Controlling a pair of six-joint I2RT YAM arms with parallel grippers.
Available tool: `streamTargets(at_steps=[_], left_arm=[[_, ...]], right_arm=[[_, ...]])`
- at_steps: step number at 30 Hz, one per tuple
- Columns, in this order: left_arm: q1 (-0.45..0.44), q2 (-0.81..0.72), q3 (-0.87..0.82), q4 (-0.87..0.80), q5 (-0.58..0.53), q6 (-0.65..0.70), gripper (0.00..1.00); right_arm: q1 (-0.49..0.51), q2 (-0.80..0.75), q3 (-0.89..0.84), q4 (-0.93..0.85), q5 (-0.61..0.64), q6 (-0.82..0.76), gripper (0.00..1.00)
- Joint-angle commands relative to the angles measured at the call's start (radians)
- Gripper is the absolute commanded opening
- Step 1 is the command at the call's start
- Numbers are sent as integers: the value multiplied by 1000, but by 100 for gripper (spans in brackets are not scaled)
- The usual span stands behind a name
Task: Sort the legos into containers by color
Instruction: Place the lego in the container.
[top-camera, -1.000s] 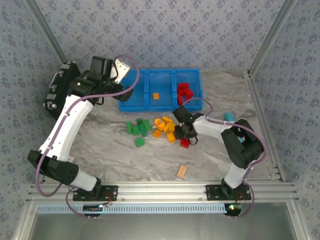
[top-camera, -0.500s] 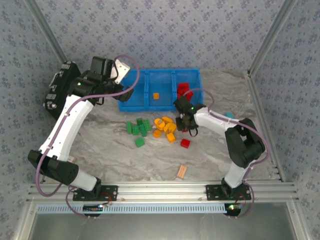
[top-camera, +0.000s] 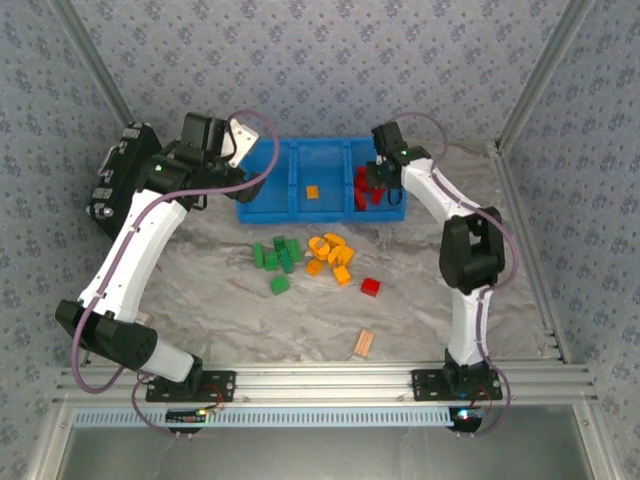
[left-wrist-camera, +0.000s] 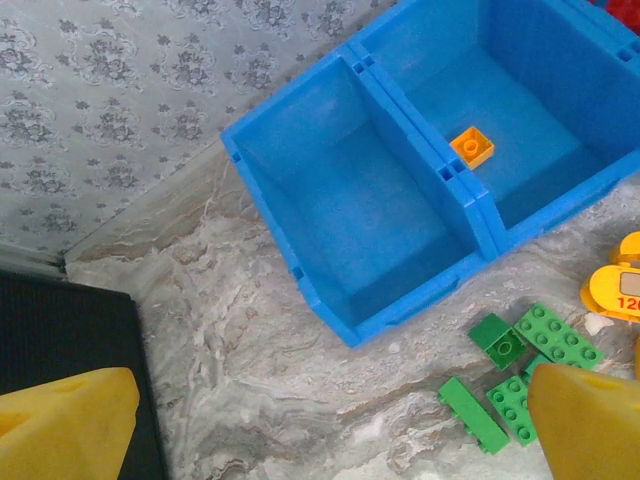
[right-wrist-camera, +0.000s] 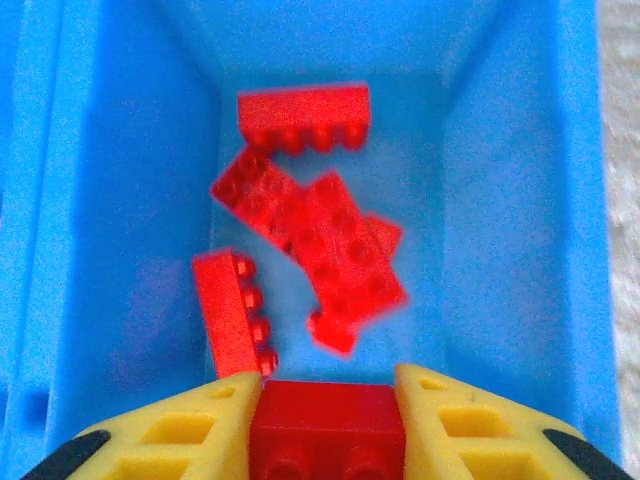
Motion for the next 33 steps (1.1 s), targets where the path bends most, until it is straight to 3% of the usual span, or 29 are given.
streamTargets(at_steps=[1,7,16,25,33], left_arm=[[5,2,12,5,-17,19,100],[24,12,21,6,12,11,100],[60,37,35,-3,32,8,100],[72,28,26,5,71,-4,100],[74,-9,20,6,114,-24,100]], right_arm=[[-9,120,167,-77,-37,-28,36],[-38,269,365,-99,-72,-9,36],[-43,342,436,-121,-90,3,46],[-35,179,263,-73,-69,-2,49],[-4,-135,-104,-25,-58,51,50]])
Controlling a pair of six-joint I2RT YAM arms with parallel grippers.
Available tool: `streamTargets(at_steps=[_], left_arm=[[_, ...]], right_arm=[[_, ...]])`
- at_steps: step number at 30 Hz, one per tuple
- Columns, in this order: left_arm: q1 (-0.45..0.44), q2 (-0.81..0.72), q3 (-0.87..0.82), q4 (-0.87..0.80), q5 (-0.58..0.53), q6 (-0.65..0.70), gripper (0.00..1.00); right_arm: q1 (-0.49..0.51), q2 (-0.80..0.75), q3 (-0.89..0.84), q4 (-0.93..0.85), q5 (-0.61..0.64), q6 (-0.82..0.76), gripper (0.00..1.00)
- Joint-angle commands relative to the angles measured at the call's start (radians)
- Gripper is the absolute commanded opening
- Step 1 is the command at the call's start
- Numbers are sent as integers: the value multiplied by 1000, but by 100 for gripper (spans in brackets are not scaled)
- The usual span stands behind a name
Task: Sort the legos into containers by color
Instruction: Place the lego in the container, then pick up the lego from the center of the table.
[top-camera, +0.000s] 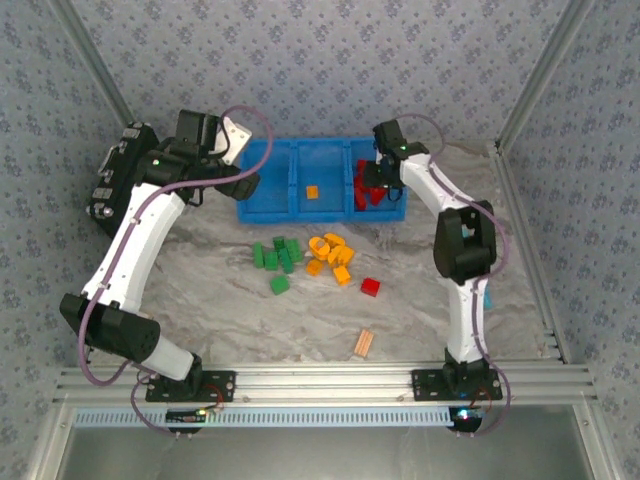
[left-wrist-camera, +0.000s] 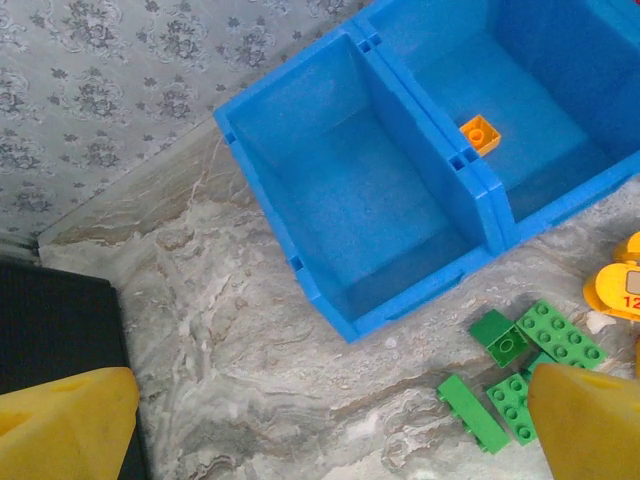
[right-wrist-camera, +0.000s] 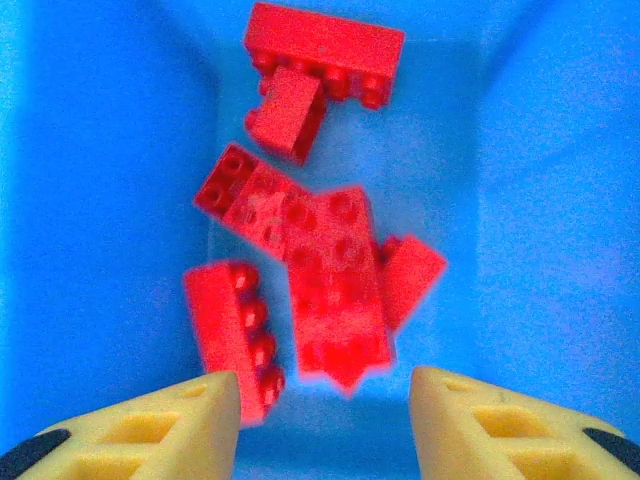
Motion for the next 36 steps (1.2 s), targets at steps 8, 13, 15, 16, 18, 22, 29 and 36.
streamTargets(at_steps=[8,13,15,16,18,22,29,36], left_arm=[[4,-116,-44,33,35,-22,100],[4,-119,-26,23,83,-51,100],[3,-122,-26,23,88,-56,100],[4,-122,-27,22,87,-58,100],[4,-127,-30,21,86,-61,100],[4,-142,-47,26,85,-63,100],[4,-150,-63,21,108,-80,100],[4,-156,-77,29,109,-74,100]], right_arm=[[121,-502,-646,71,36,217,51],[213,-661,-921,128,35,364,52],[232,-719,-1009,181,6,426,53],[235,-736,-1035,198,-9,449,53],[242,-769,-1073,222,-28,497,56],[257,-793,-1104,242,-34,552,62],[297,-754,-1119,259,-29,705,73],[309,-714,-1115,263,-9,738,75]])
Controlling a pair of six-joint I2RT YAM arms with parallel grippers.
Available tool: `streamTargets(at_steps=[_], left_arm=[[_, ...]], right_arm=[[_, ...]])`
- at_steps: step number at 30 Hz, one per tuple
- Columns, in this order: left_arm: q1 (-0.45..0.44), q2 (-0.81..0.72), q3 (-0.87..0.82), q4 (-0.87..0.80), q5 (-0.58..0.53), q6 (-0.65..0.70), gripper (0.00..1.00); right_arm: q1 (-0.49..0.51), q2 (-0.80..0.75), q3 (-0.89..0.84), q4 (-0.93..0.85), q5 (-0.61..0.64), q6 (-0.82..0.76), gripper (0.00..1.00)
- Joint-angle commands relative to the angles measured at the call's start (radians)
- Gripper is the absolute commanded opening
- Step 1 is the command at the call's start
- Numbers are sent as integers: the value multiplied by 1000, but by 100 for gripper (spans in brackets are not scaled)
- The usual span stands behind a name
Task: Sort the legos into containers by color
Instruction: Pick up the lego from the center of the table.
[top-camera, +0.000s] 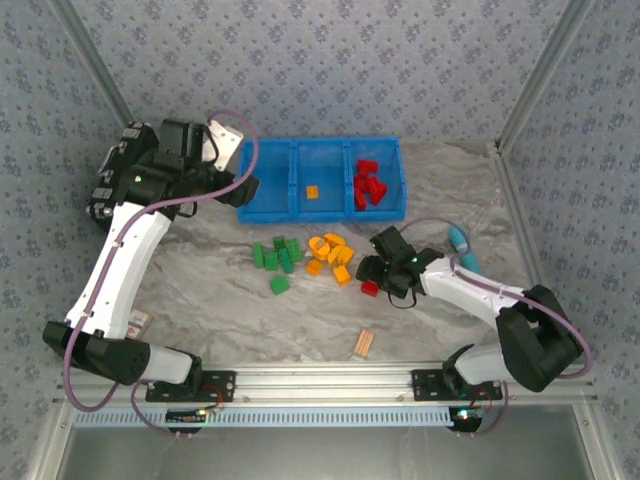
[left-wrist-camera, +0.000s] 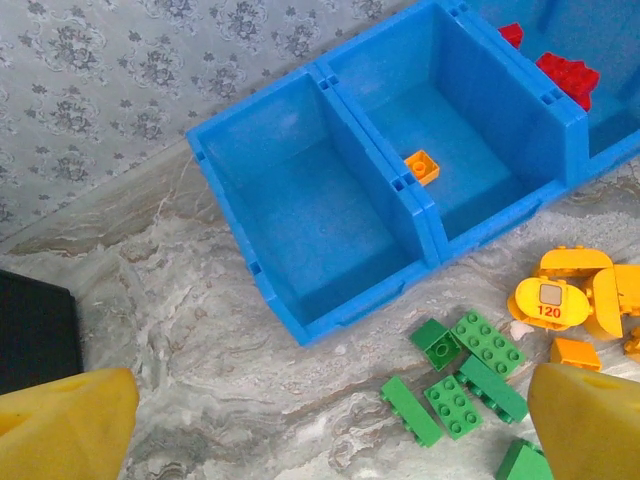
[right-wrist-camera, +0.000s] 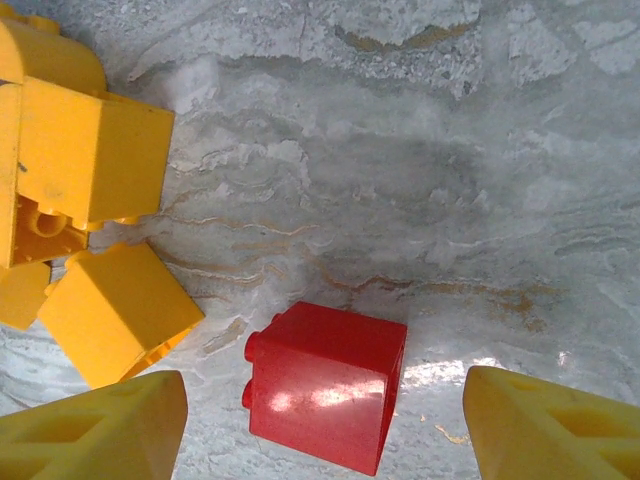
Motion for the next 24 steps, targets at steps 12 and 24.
streamTargets(at_steps=[12,24], left_arm=[[7,-36,-29,29,9,0,100],[9,-22,-28,28,5,2,100]], right_arm=[[10,127,24,12,9,18,68],[15,168,41,-5,1,-10,45]])
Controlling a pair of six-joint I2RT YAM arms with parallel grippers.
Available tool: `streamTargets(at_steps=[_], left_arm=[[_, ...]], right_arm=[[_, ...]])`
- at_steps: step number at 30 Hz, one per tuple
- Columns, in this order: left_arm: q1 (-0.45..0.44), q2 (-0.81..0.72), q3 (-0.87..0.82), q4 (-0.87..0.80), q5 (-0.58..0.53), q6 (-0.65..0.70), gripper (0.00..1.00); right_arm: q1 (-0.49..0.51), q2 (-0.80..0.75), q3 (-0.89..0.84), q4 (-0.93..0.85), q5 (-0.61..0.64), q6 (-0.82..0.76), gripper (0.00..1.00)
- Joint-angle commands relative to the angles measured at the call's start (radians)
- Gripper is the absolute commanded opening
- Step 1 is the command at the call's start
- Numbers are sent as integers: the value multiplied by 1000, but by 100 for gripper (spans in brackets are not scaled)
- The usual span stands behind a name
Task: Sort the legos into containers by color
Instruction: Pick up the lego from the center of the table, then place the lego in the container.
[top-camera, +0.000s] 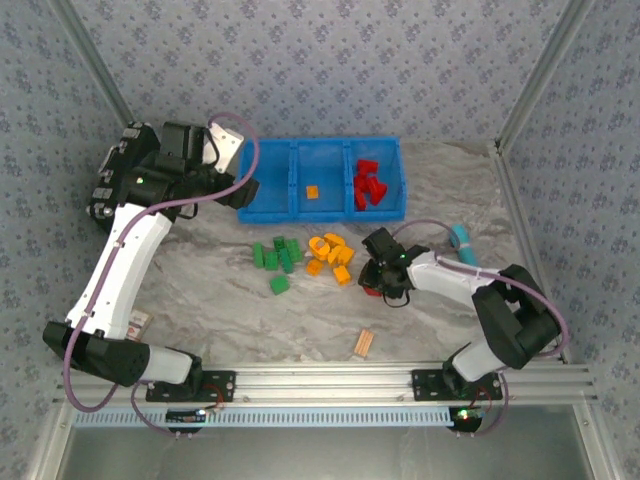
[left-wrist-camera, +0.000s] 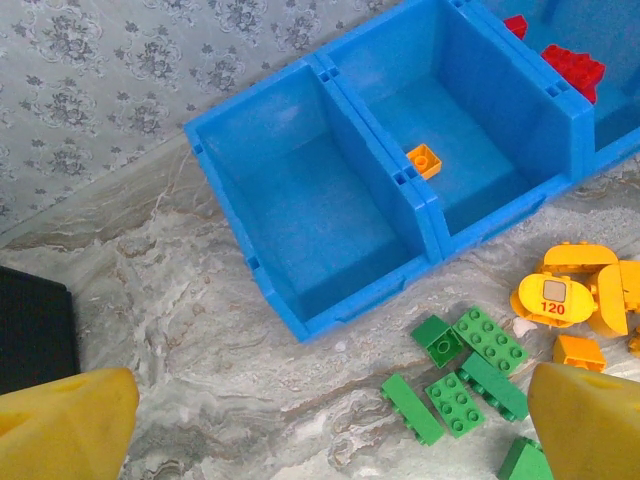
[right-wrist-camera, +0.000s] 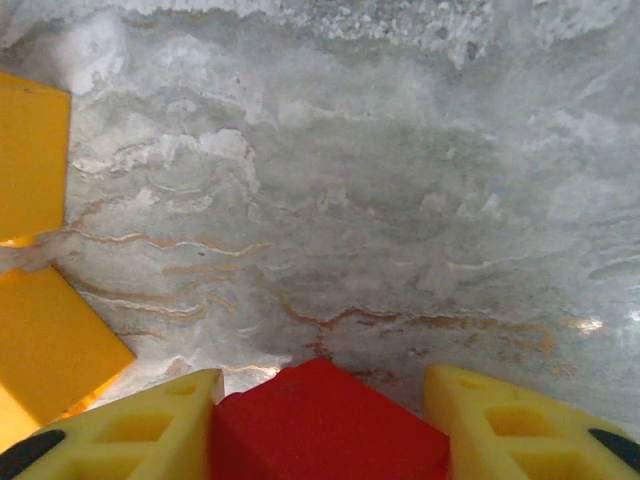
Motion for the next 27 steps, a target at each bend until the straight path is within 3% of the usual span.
streamTargets(at_steps=[1,13,20,27], left_arm=[[7,-16,0,12,5,2,100],[11,2,5,13,-7,8,100],[14,2,14,5,1,29,100],[14,3,21,-6,0,44,100]], right_arm=[[6,26,18,-27,-2,-13,43],[-52,28,179,-145,20,-144,38],[-189,86,396,-156,25,-363,38],[-280,303,737,-128,8,-521,38]])
